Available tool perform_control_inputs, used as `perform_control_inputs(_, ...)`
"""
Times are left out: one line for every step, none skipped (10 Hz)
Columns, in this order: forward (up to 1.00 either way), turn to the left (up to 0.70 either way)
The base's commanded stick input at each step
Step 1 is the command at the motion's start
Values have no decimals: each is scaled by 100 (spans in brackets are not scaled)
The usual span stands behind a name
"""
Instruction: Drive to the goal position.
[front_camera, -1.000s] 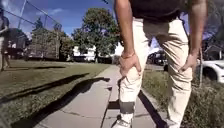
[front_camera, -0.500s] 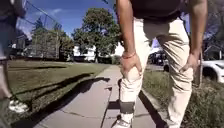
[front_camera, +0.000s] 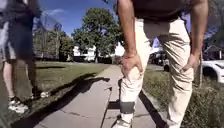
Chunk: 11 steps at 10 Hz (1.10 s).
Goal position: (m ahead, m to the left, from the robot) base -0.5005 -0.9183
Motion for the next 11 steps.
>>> perform_control_inputs(0, 0)
perform_control_inputs(4, -1)
perform_control_inputs(5, -1)
perform_control_inputs(5, -1)
perform_control_inputs(5, -1)
perform_control_inputs(5, -1)
perform_control_inputs(5, -1)
perform_control_inputs(5, -1)
perform_control_inputs(5, -1)
perform_control_inputs(5, -1)
perform_control_inputs(5, -1)
